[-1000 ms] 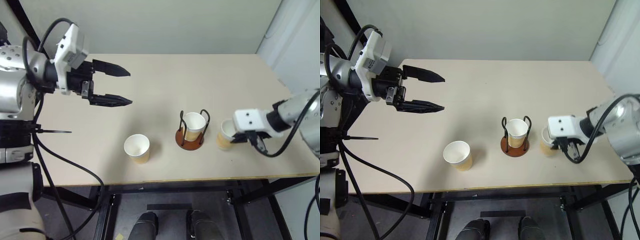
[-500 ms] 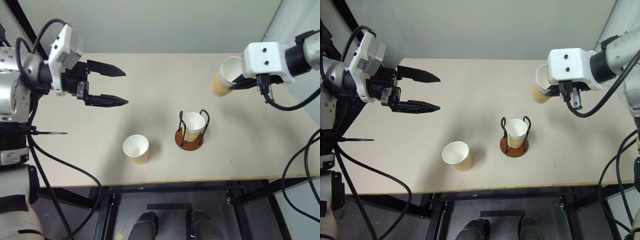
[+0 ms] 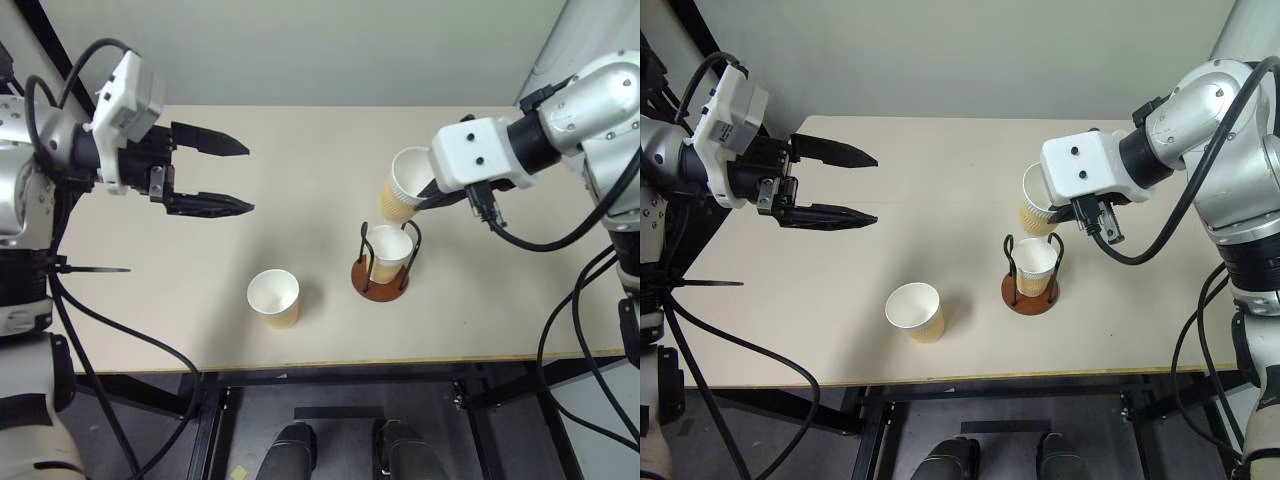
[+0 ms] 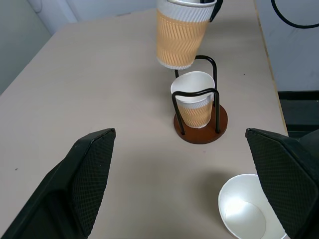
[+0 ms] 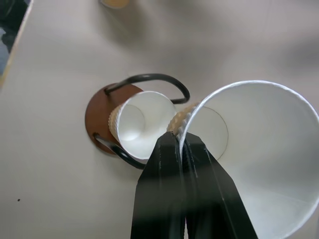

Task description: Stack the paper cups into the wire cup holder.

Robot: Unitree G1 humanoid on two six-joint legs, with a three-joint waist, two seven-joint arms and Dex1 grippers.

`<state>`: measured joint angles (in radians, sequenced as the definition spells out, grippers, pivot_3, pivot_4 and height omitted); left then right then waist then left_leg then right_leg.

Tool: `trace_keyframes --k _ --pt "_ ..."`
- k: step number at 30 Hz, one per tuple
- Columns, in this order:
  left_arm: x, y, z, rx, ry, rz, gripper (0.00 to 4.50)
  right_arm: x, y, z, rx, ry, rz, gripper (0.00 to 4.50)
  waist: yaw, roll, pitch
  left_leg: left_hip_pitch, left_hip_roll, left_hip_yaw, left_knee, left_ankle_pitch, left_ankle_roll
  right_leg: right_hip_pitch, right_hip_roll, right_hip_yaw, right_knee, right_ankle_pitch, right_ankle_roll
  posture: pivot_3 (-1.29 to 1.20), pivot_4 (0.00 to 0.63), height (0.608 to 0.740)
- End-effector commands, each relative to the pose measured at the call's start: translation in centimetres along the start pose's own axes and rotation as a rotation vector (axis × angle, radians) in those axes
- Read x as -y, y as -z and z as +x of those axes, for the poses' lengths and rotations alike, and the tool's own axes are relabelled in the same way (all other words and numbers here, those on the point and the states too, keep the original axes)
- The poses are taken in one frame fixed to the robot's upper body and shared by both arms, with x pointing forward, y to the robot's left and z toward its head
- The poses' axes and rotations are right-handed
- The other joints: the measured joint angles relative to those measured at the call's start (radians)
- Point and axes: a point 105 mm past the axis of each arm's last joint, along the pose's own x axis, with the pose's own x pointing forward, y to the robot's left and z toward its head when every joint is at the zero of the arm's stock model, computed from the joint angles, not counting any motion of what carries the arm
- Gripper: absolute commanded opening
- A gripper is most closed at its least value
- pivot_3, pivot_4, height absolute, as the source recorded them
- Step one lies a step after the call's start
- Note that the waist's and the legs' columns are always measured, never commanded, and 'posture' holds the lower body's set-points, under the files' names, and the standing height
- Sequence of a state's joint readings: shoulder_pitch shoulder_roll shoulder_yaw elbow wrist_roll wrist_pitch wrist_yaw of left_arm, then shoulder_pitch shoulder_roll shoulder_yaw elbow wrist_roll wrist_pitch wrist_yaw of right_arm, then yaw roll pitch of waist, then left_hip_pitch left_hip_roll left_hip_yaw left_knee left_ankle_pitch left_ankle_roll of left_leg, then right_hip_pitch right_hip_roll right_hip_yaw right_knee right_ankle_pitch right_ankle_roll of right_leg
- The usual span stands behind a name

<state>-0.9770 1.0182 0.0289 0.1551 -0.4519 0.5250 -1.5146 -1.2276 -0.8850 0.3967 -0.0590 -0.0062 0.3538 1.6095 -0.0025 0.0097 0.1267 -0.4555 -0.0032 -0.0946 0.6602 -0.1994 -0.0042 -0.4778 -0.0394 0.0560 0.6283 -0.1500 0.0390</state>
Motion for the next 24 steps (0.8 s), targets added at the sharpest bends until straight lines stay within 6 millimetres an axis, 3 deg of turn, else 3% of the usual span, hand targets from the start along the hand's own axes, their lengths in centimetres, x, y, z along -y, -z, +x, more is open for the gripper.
trace_keyframes --k 1,24 --pt "0.0 -1.3 -0.9 0.018 -0.029 0.047 4.5 -0.3 -0.8 0.1 0.011 -0.016 -0.047 0.03 0.0 0.0 0.0 0.0 0.0 0.0 0.0 0.0 0.0 0.0 0.0 0.0 0.0 0.0 0.0 0.0 0.15 0.74" --pt "0.2 -1.4 -1.0 0.014 -0.037 0.041 4.5 -1.6 0.8 3.4 -0.025 -0.116 -0.06 0.03 -0.001 0.0 0.0 0.0 0.0 0.0 0.001 0.0 0.0 0.0 0.0 0.0 0.001 0.001 -0.001 0.0 0.15 0.74"
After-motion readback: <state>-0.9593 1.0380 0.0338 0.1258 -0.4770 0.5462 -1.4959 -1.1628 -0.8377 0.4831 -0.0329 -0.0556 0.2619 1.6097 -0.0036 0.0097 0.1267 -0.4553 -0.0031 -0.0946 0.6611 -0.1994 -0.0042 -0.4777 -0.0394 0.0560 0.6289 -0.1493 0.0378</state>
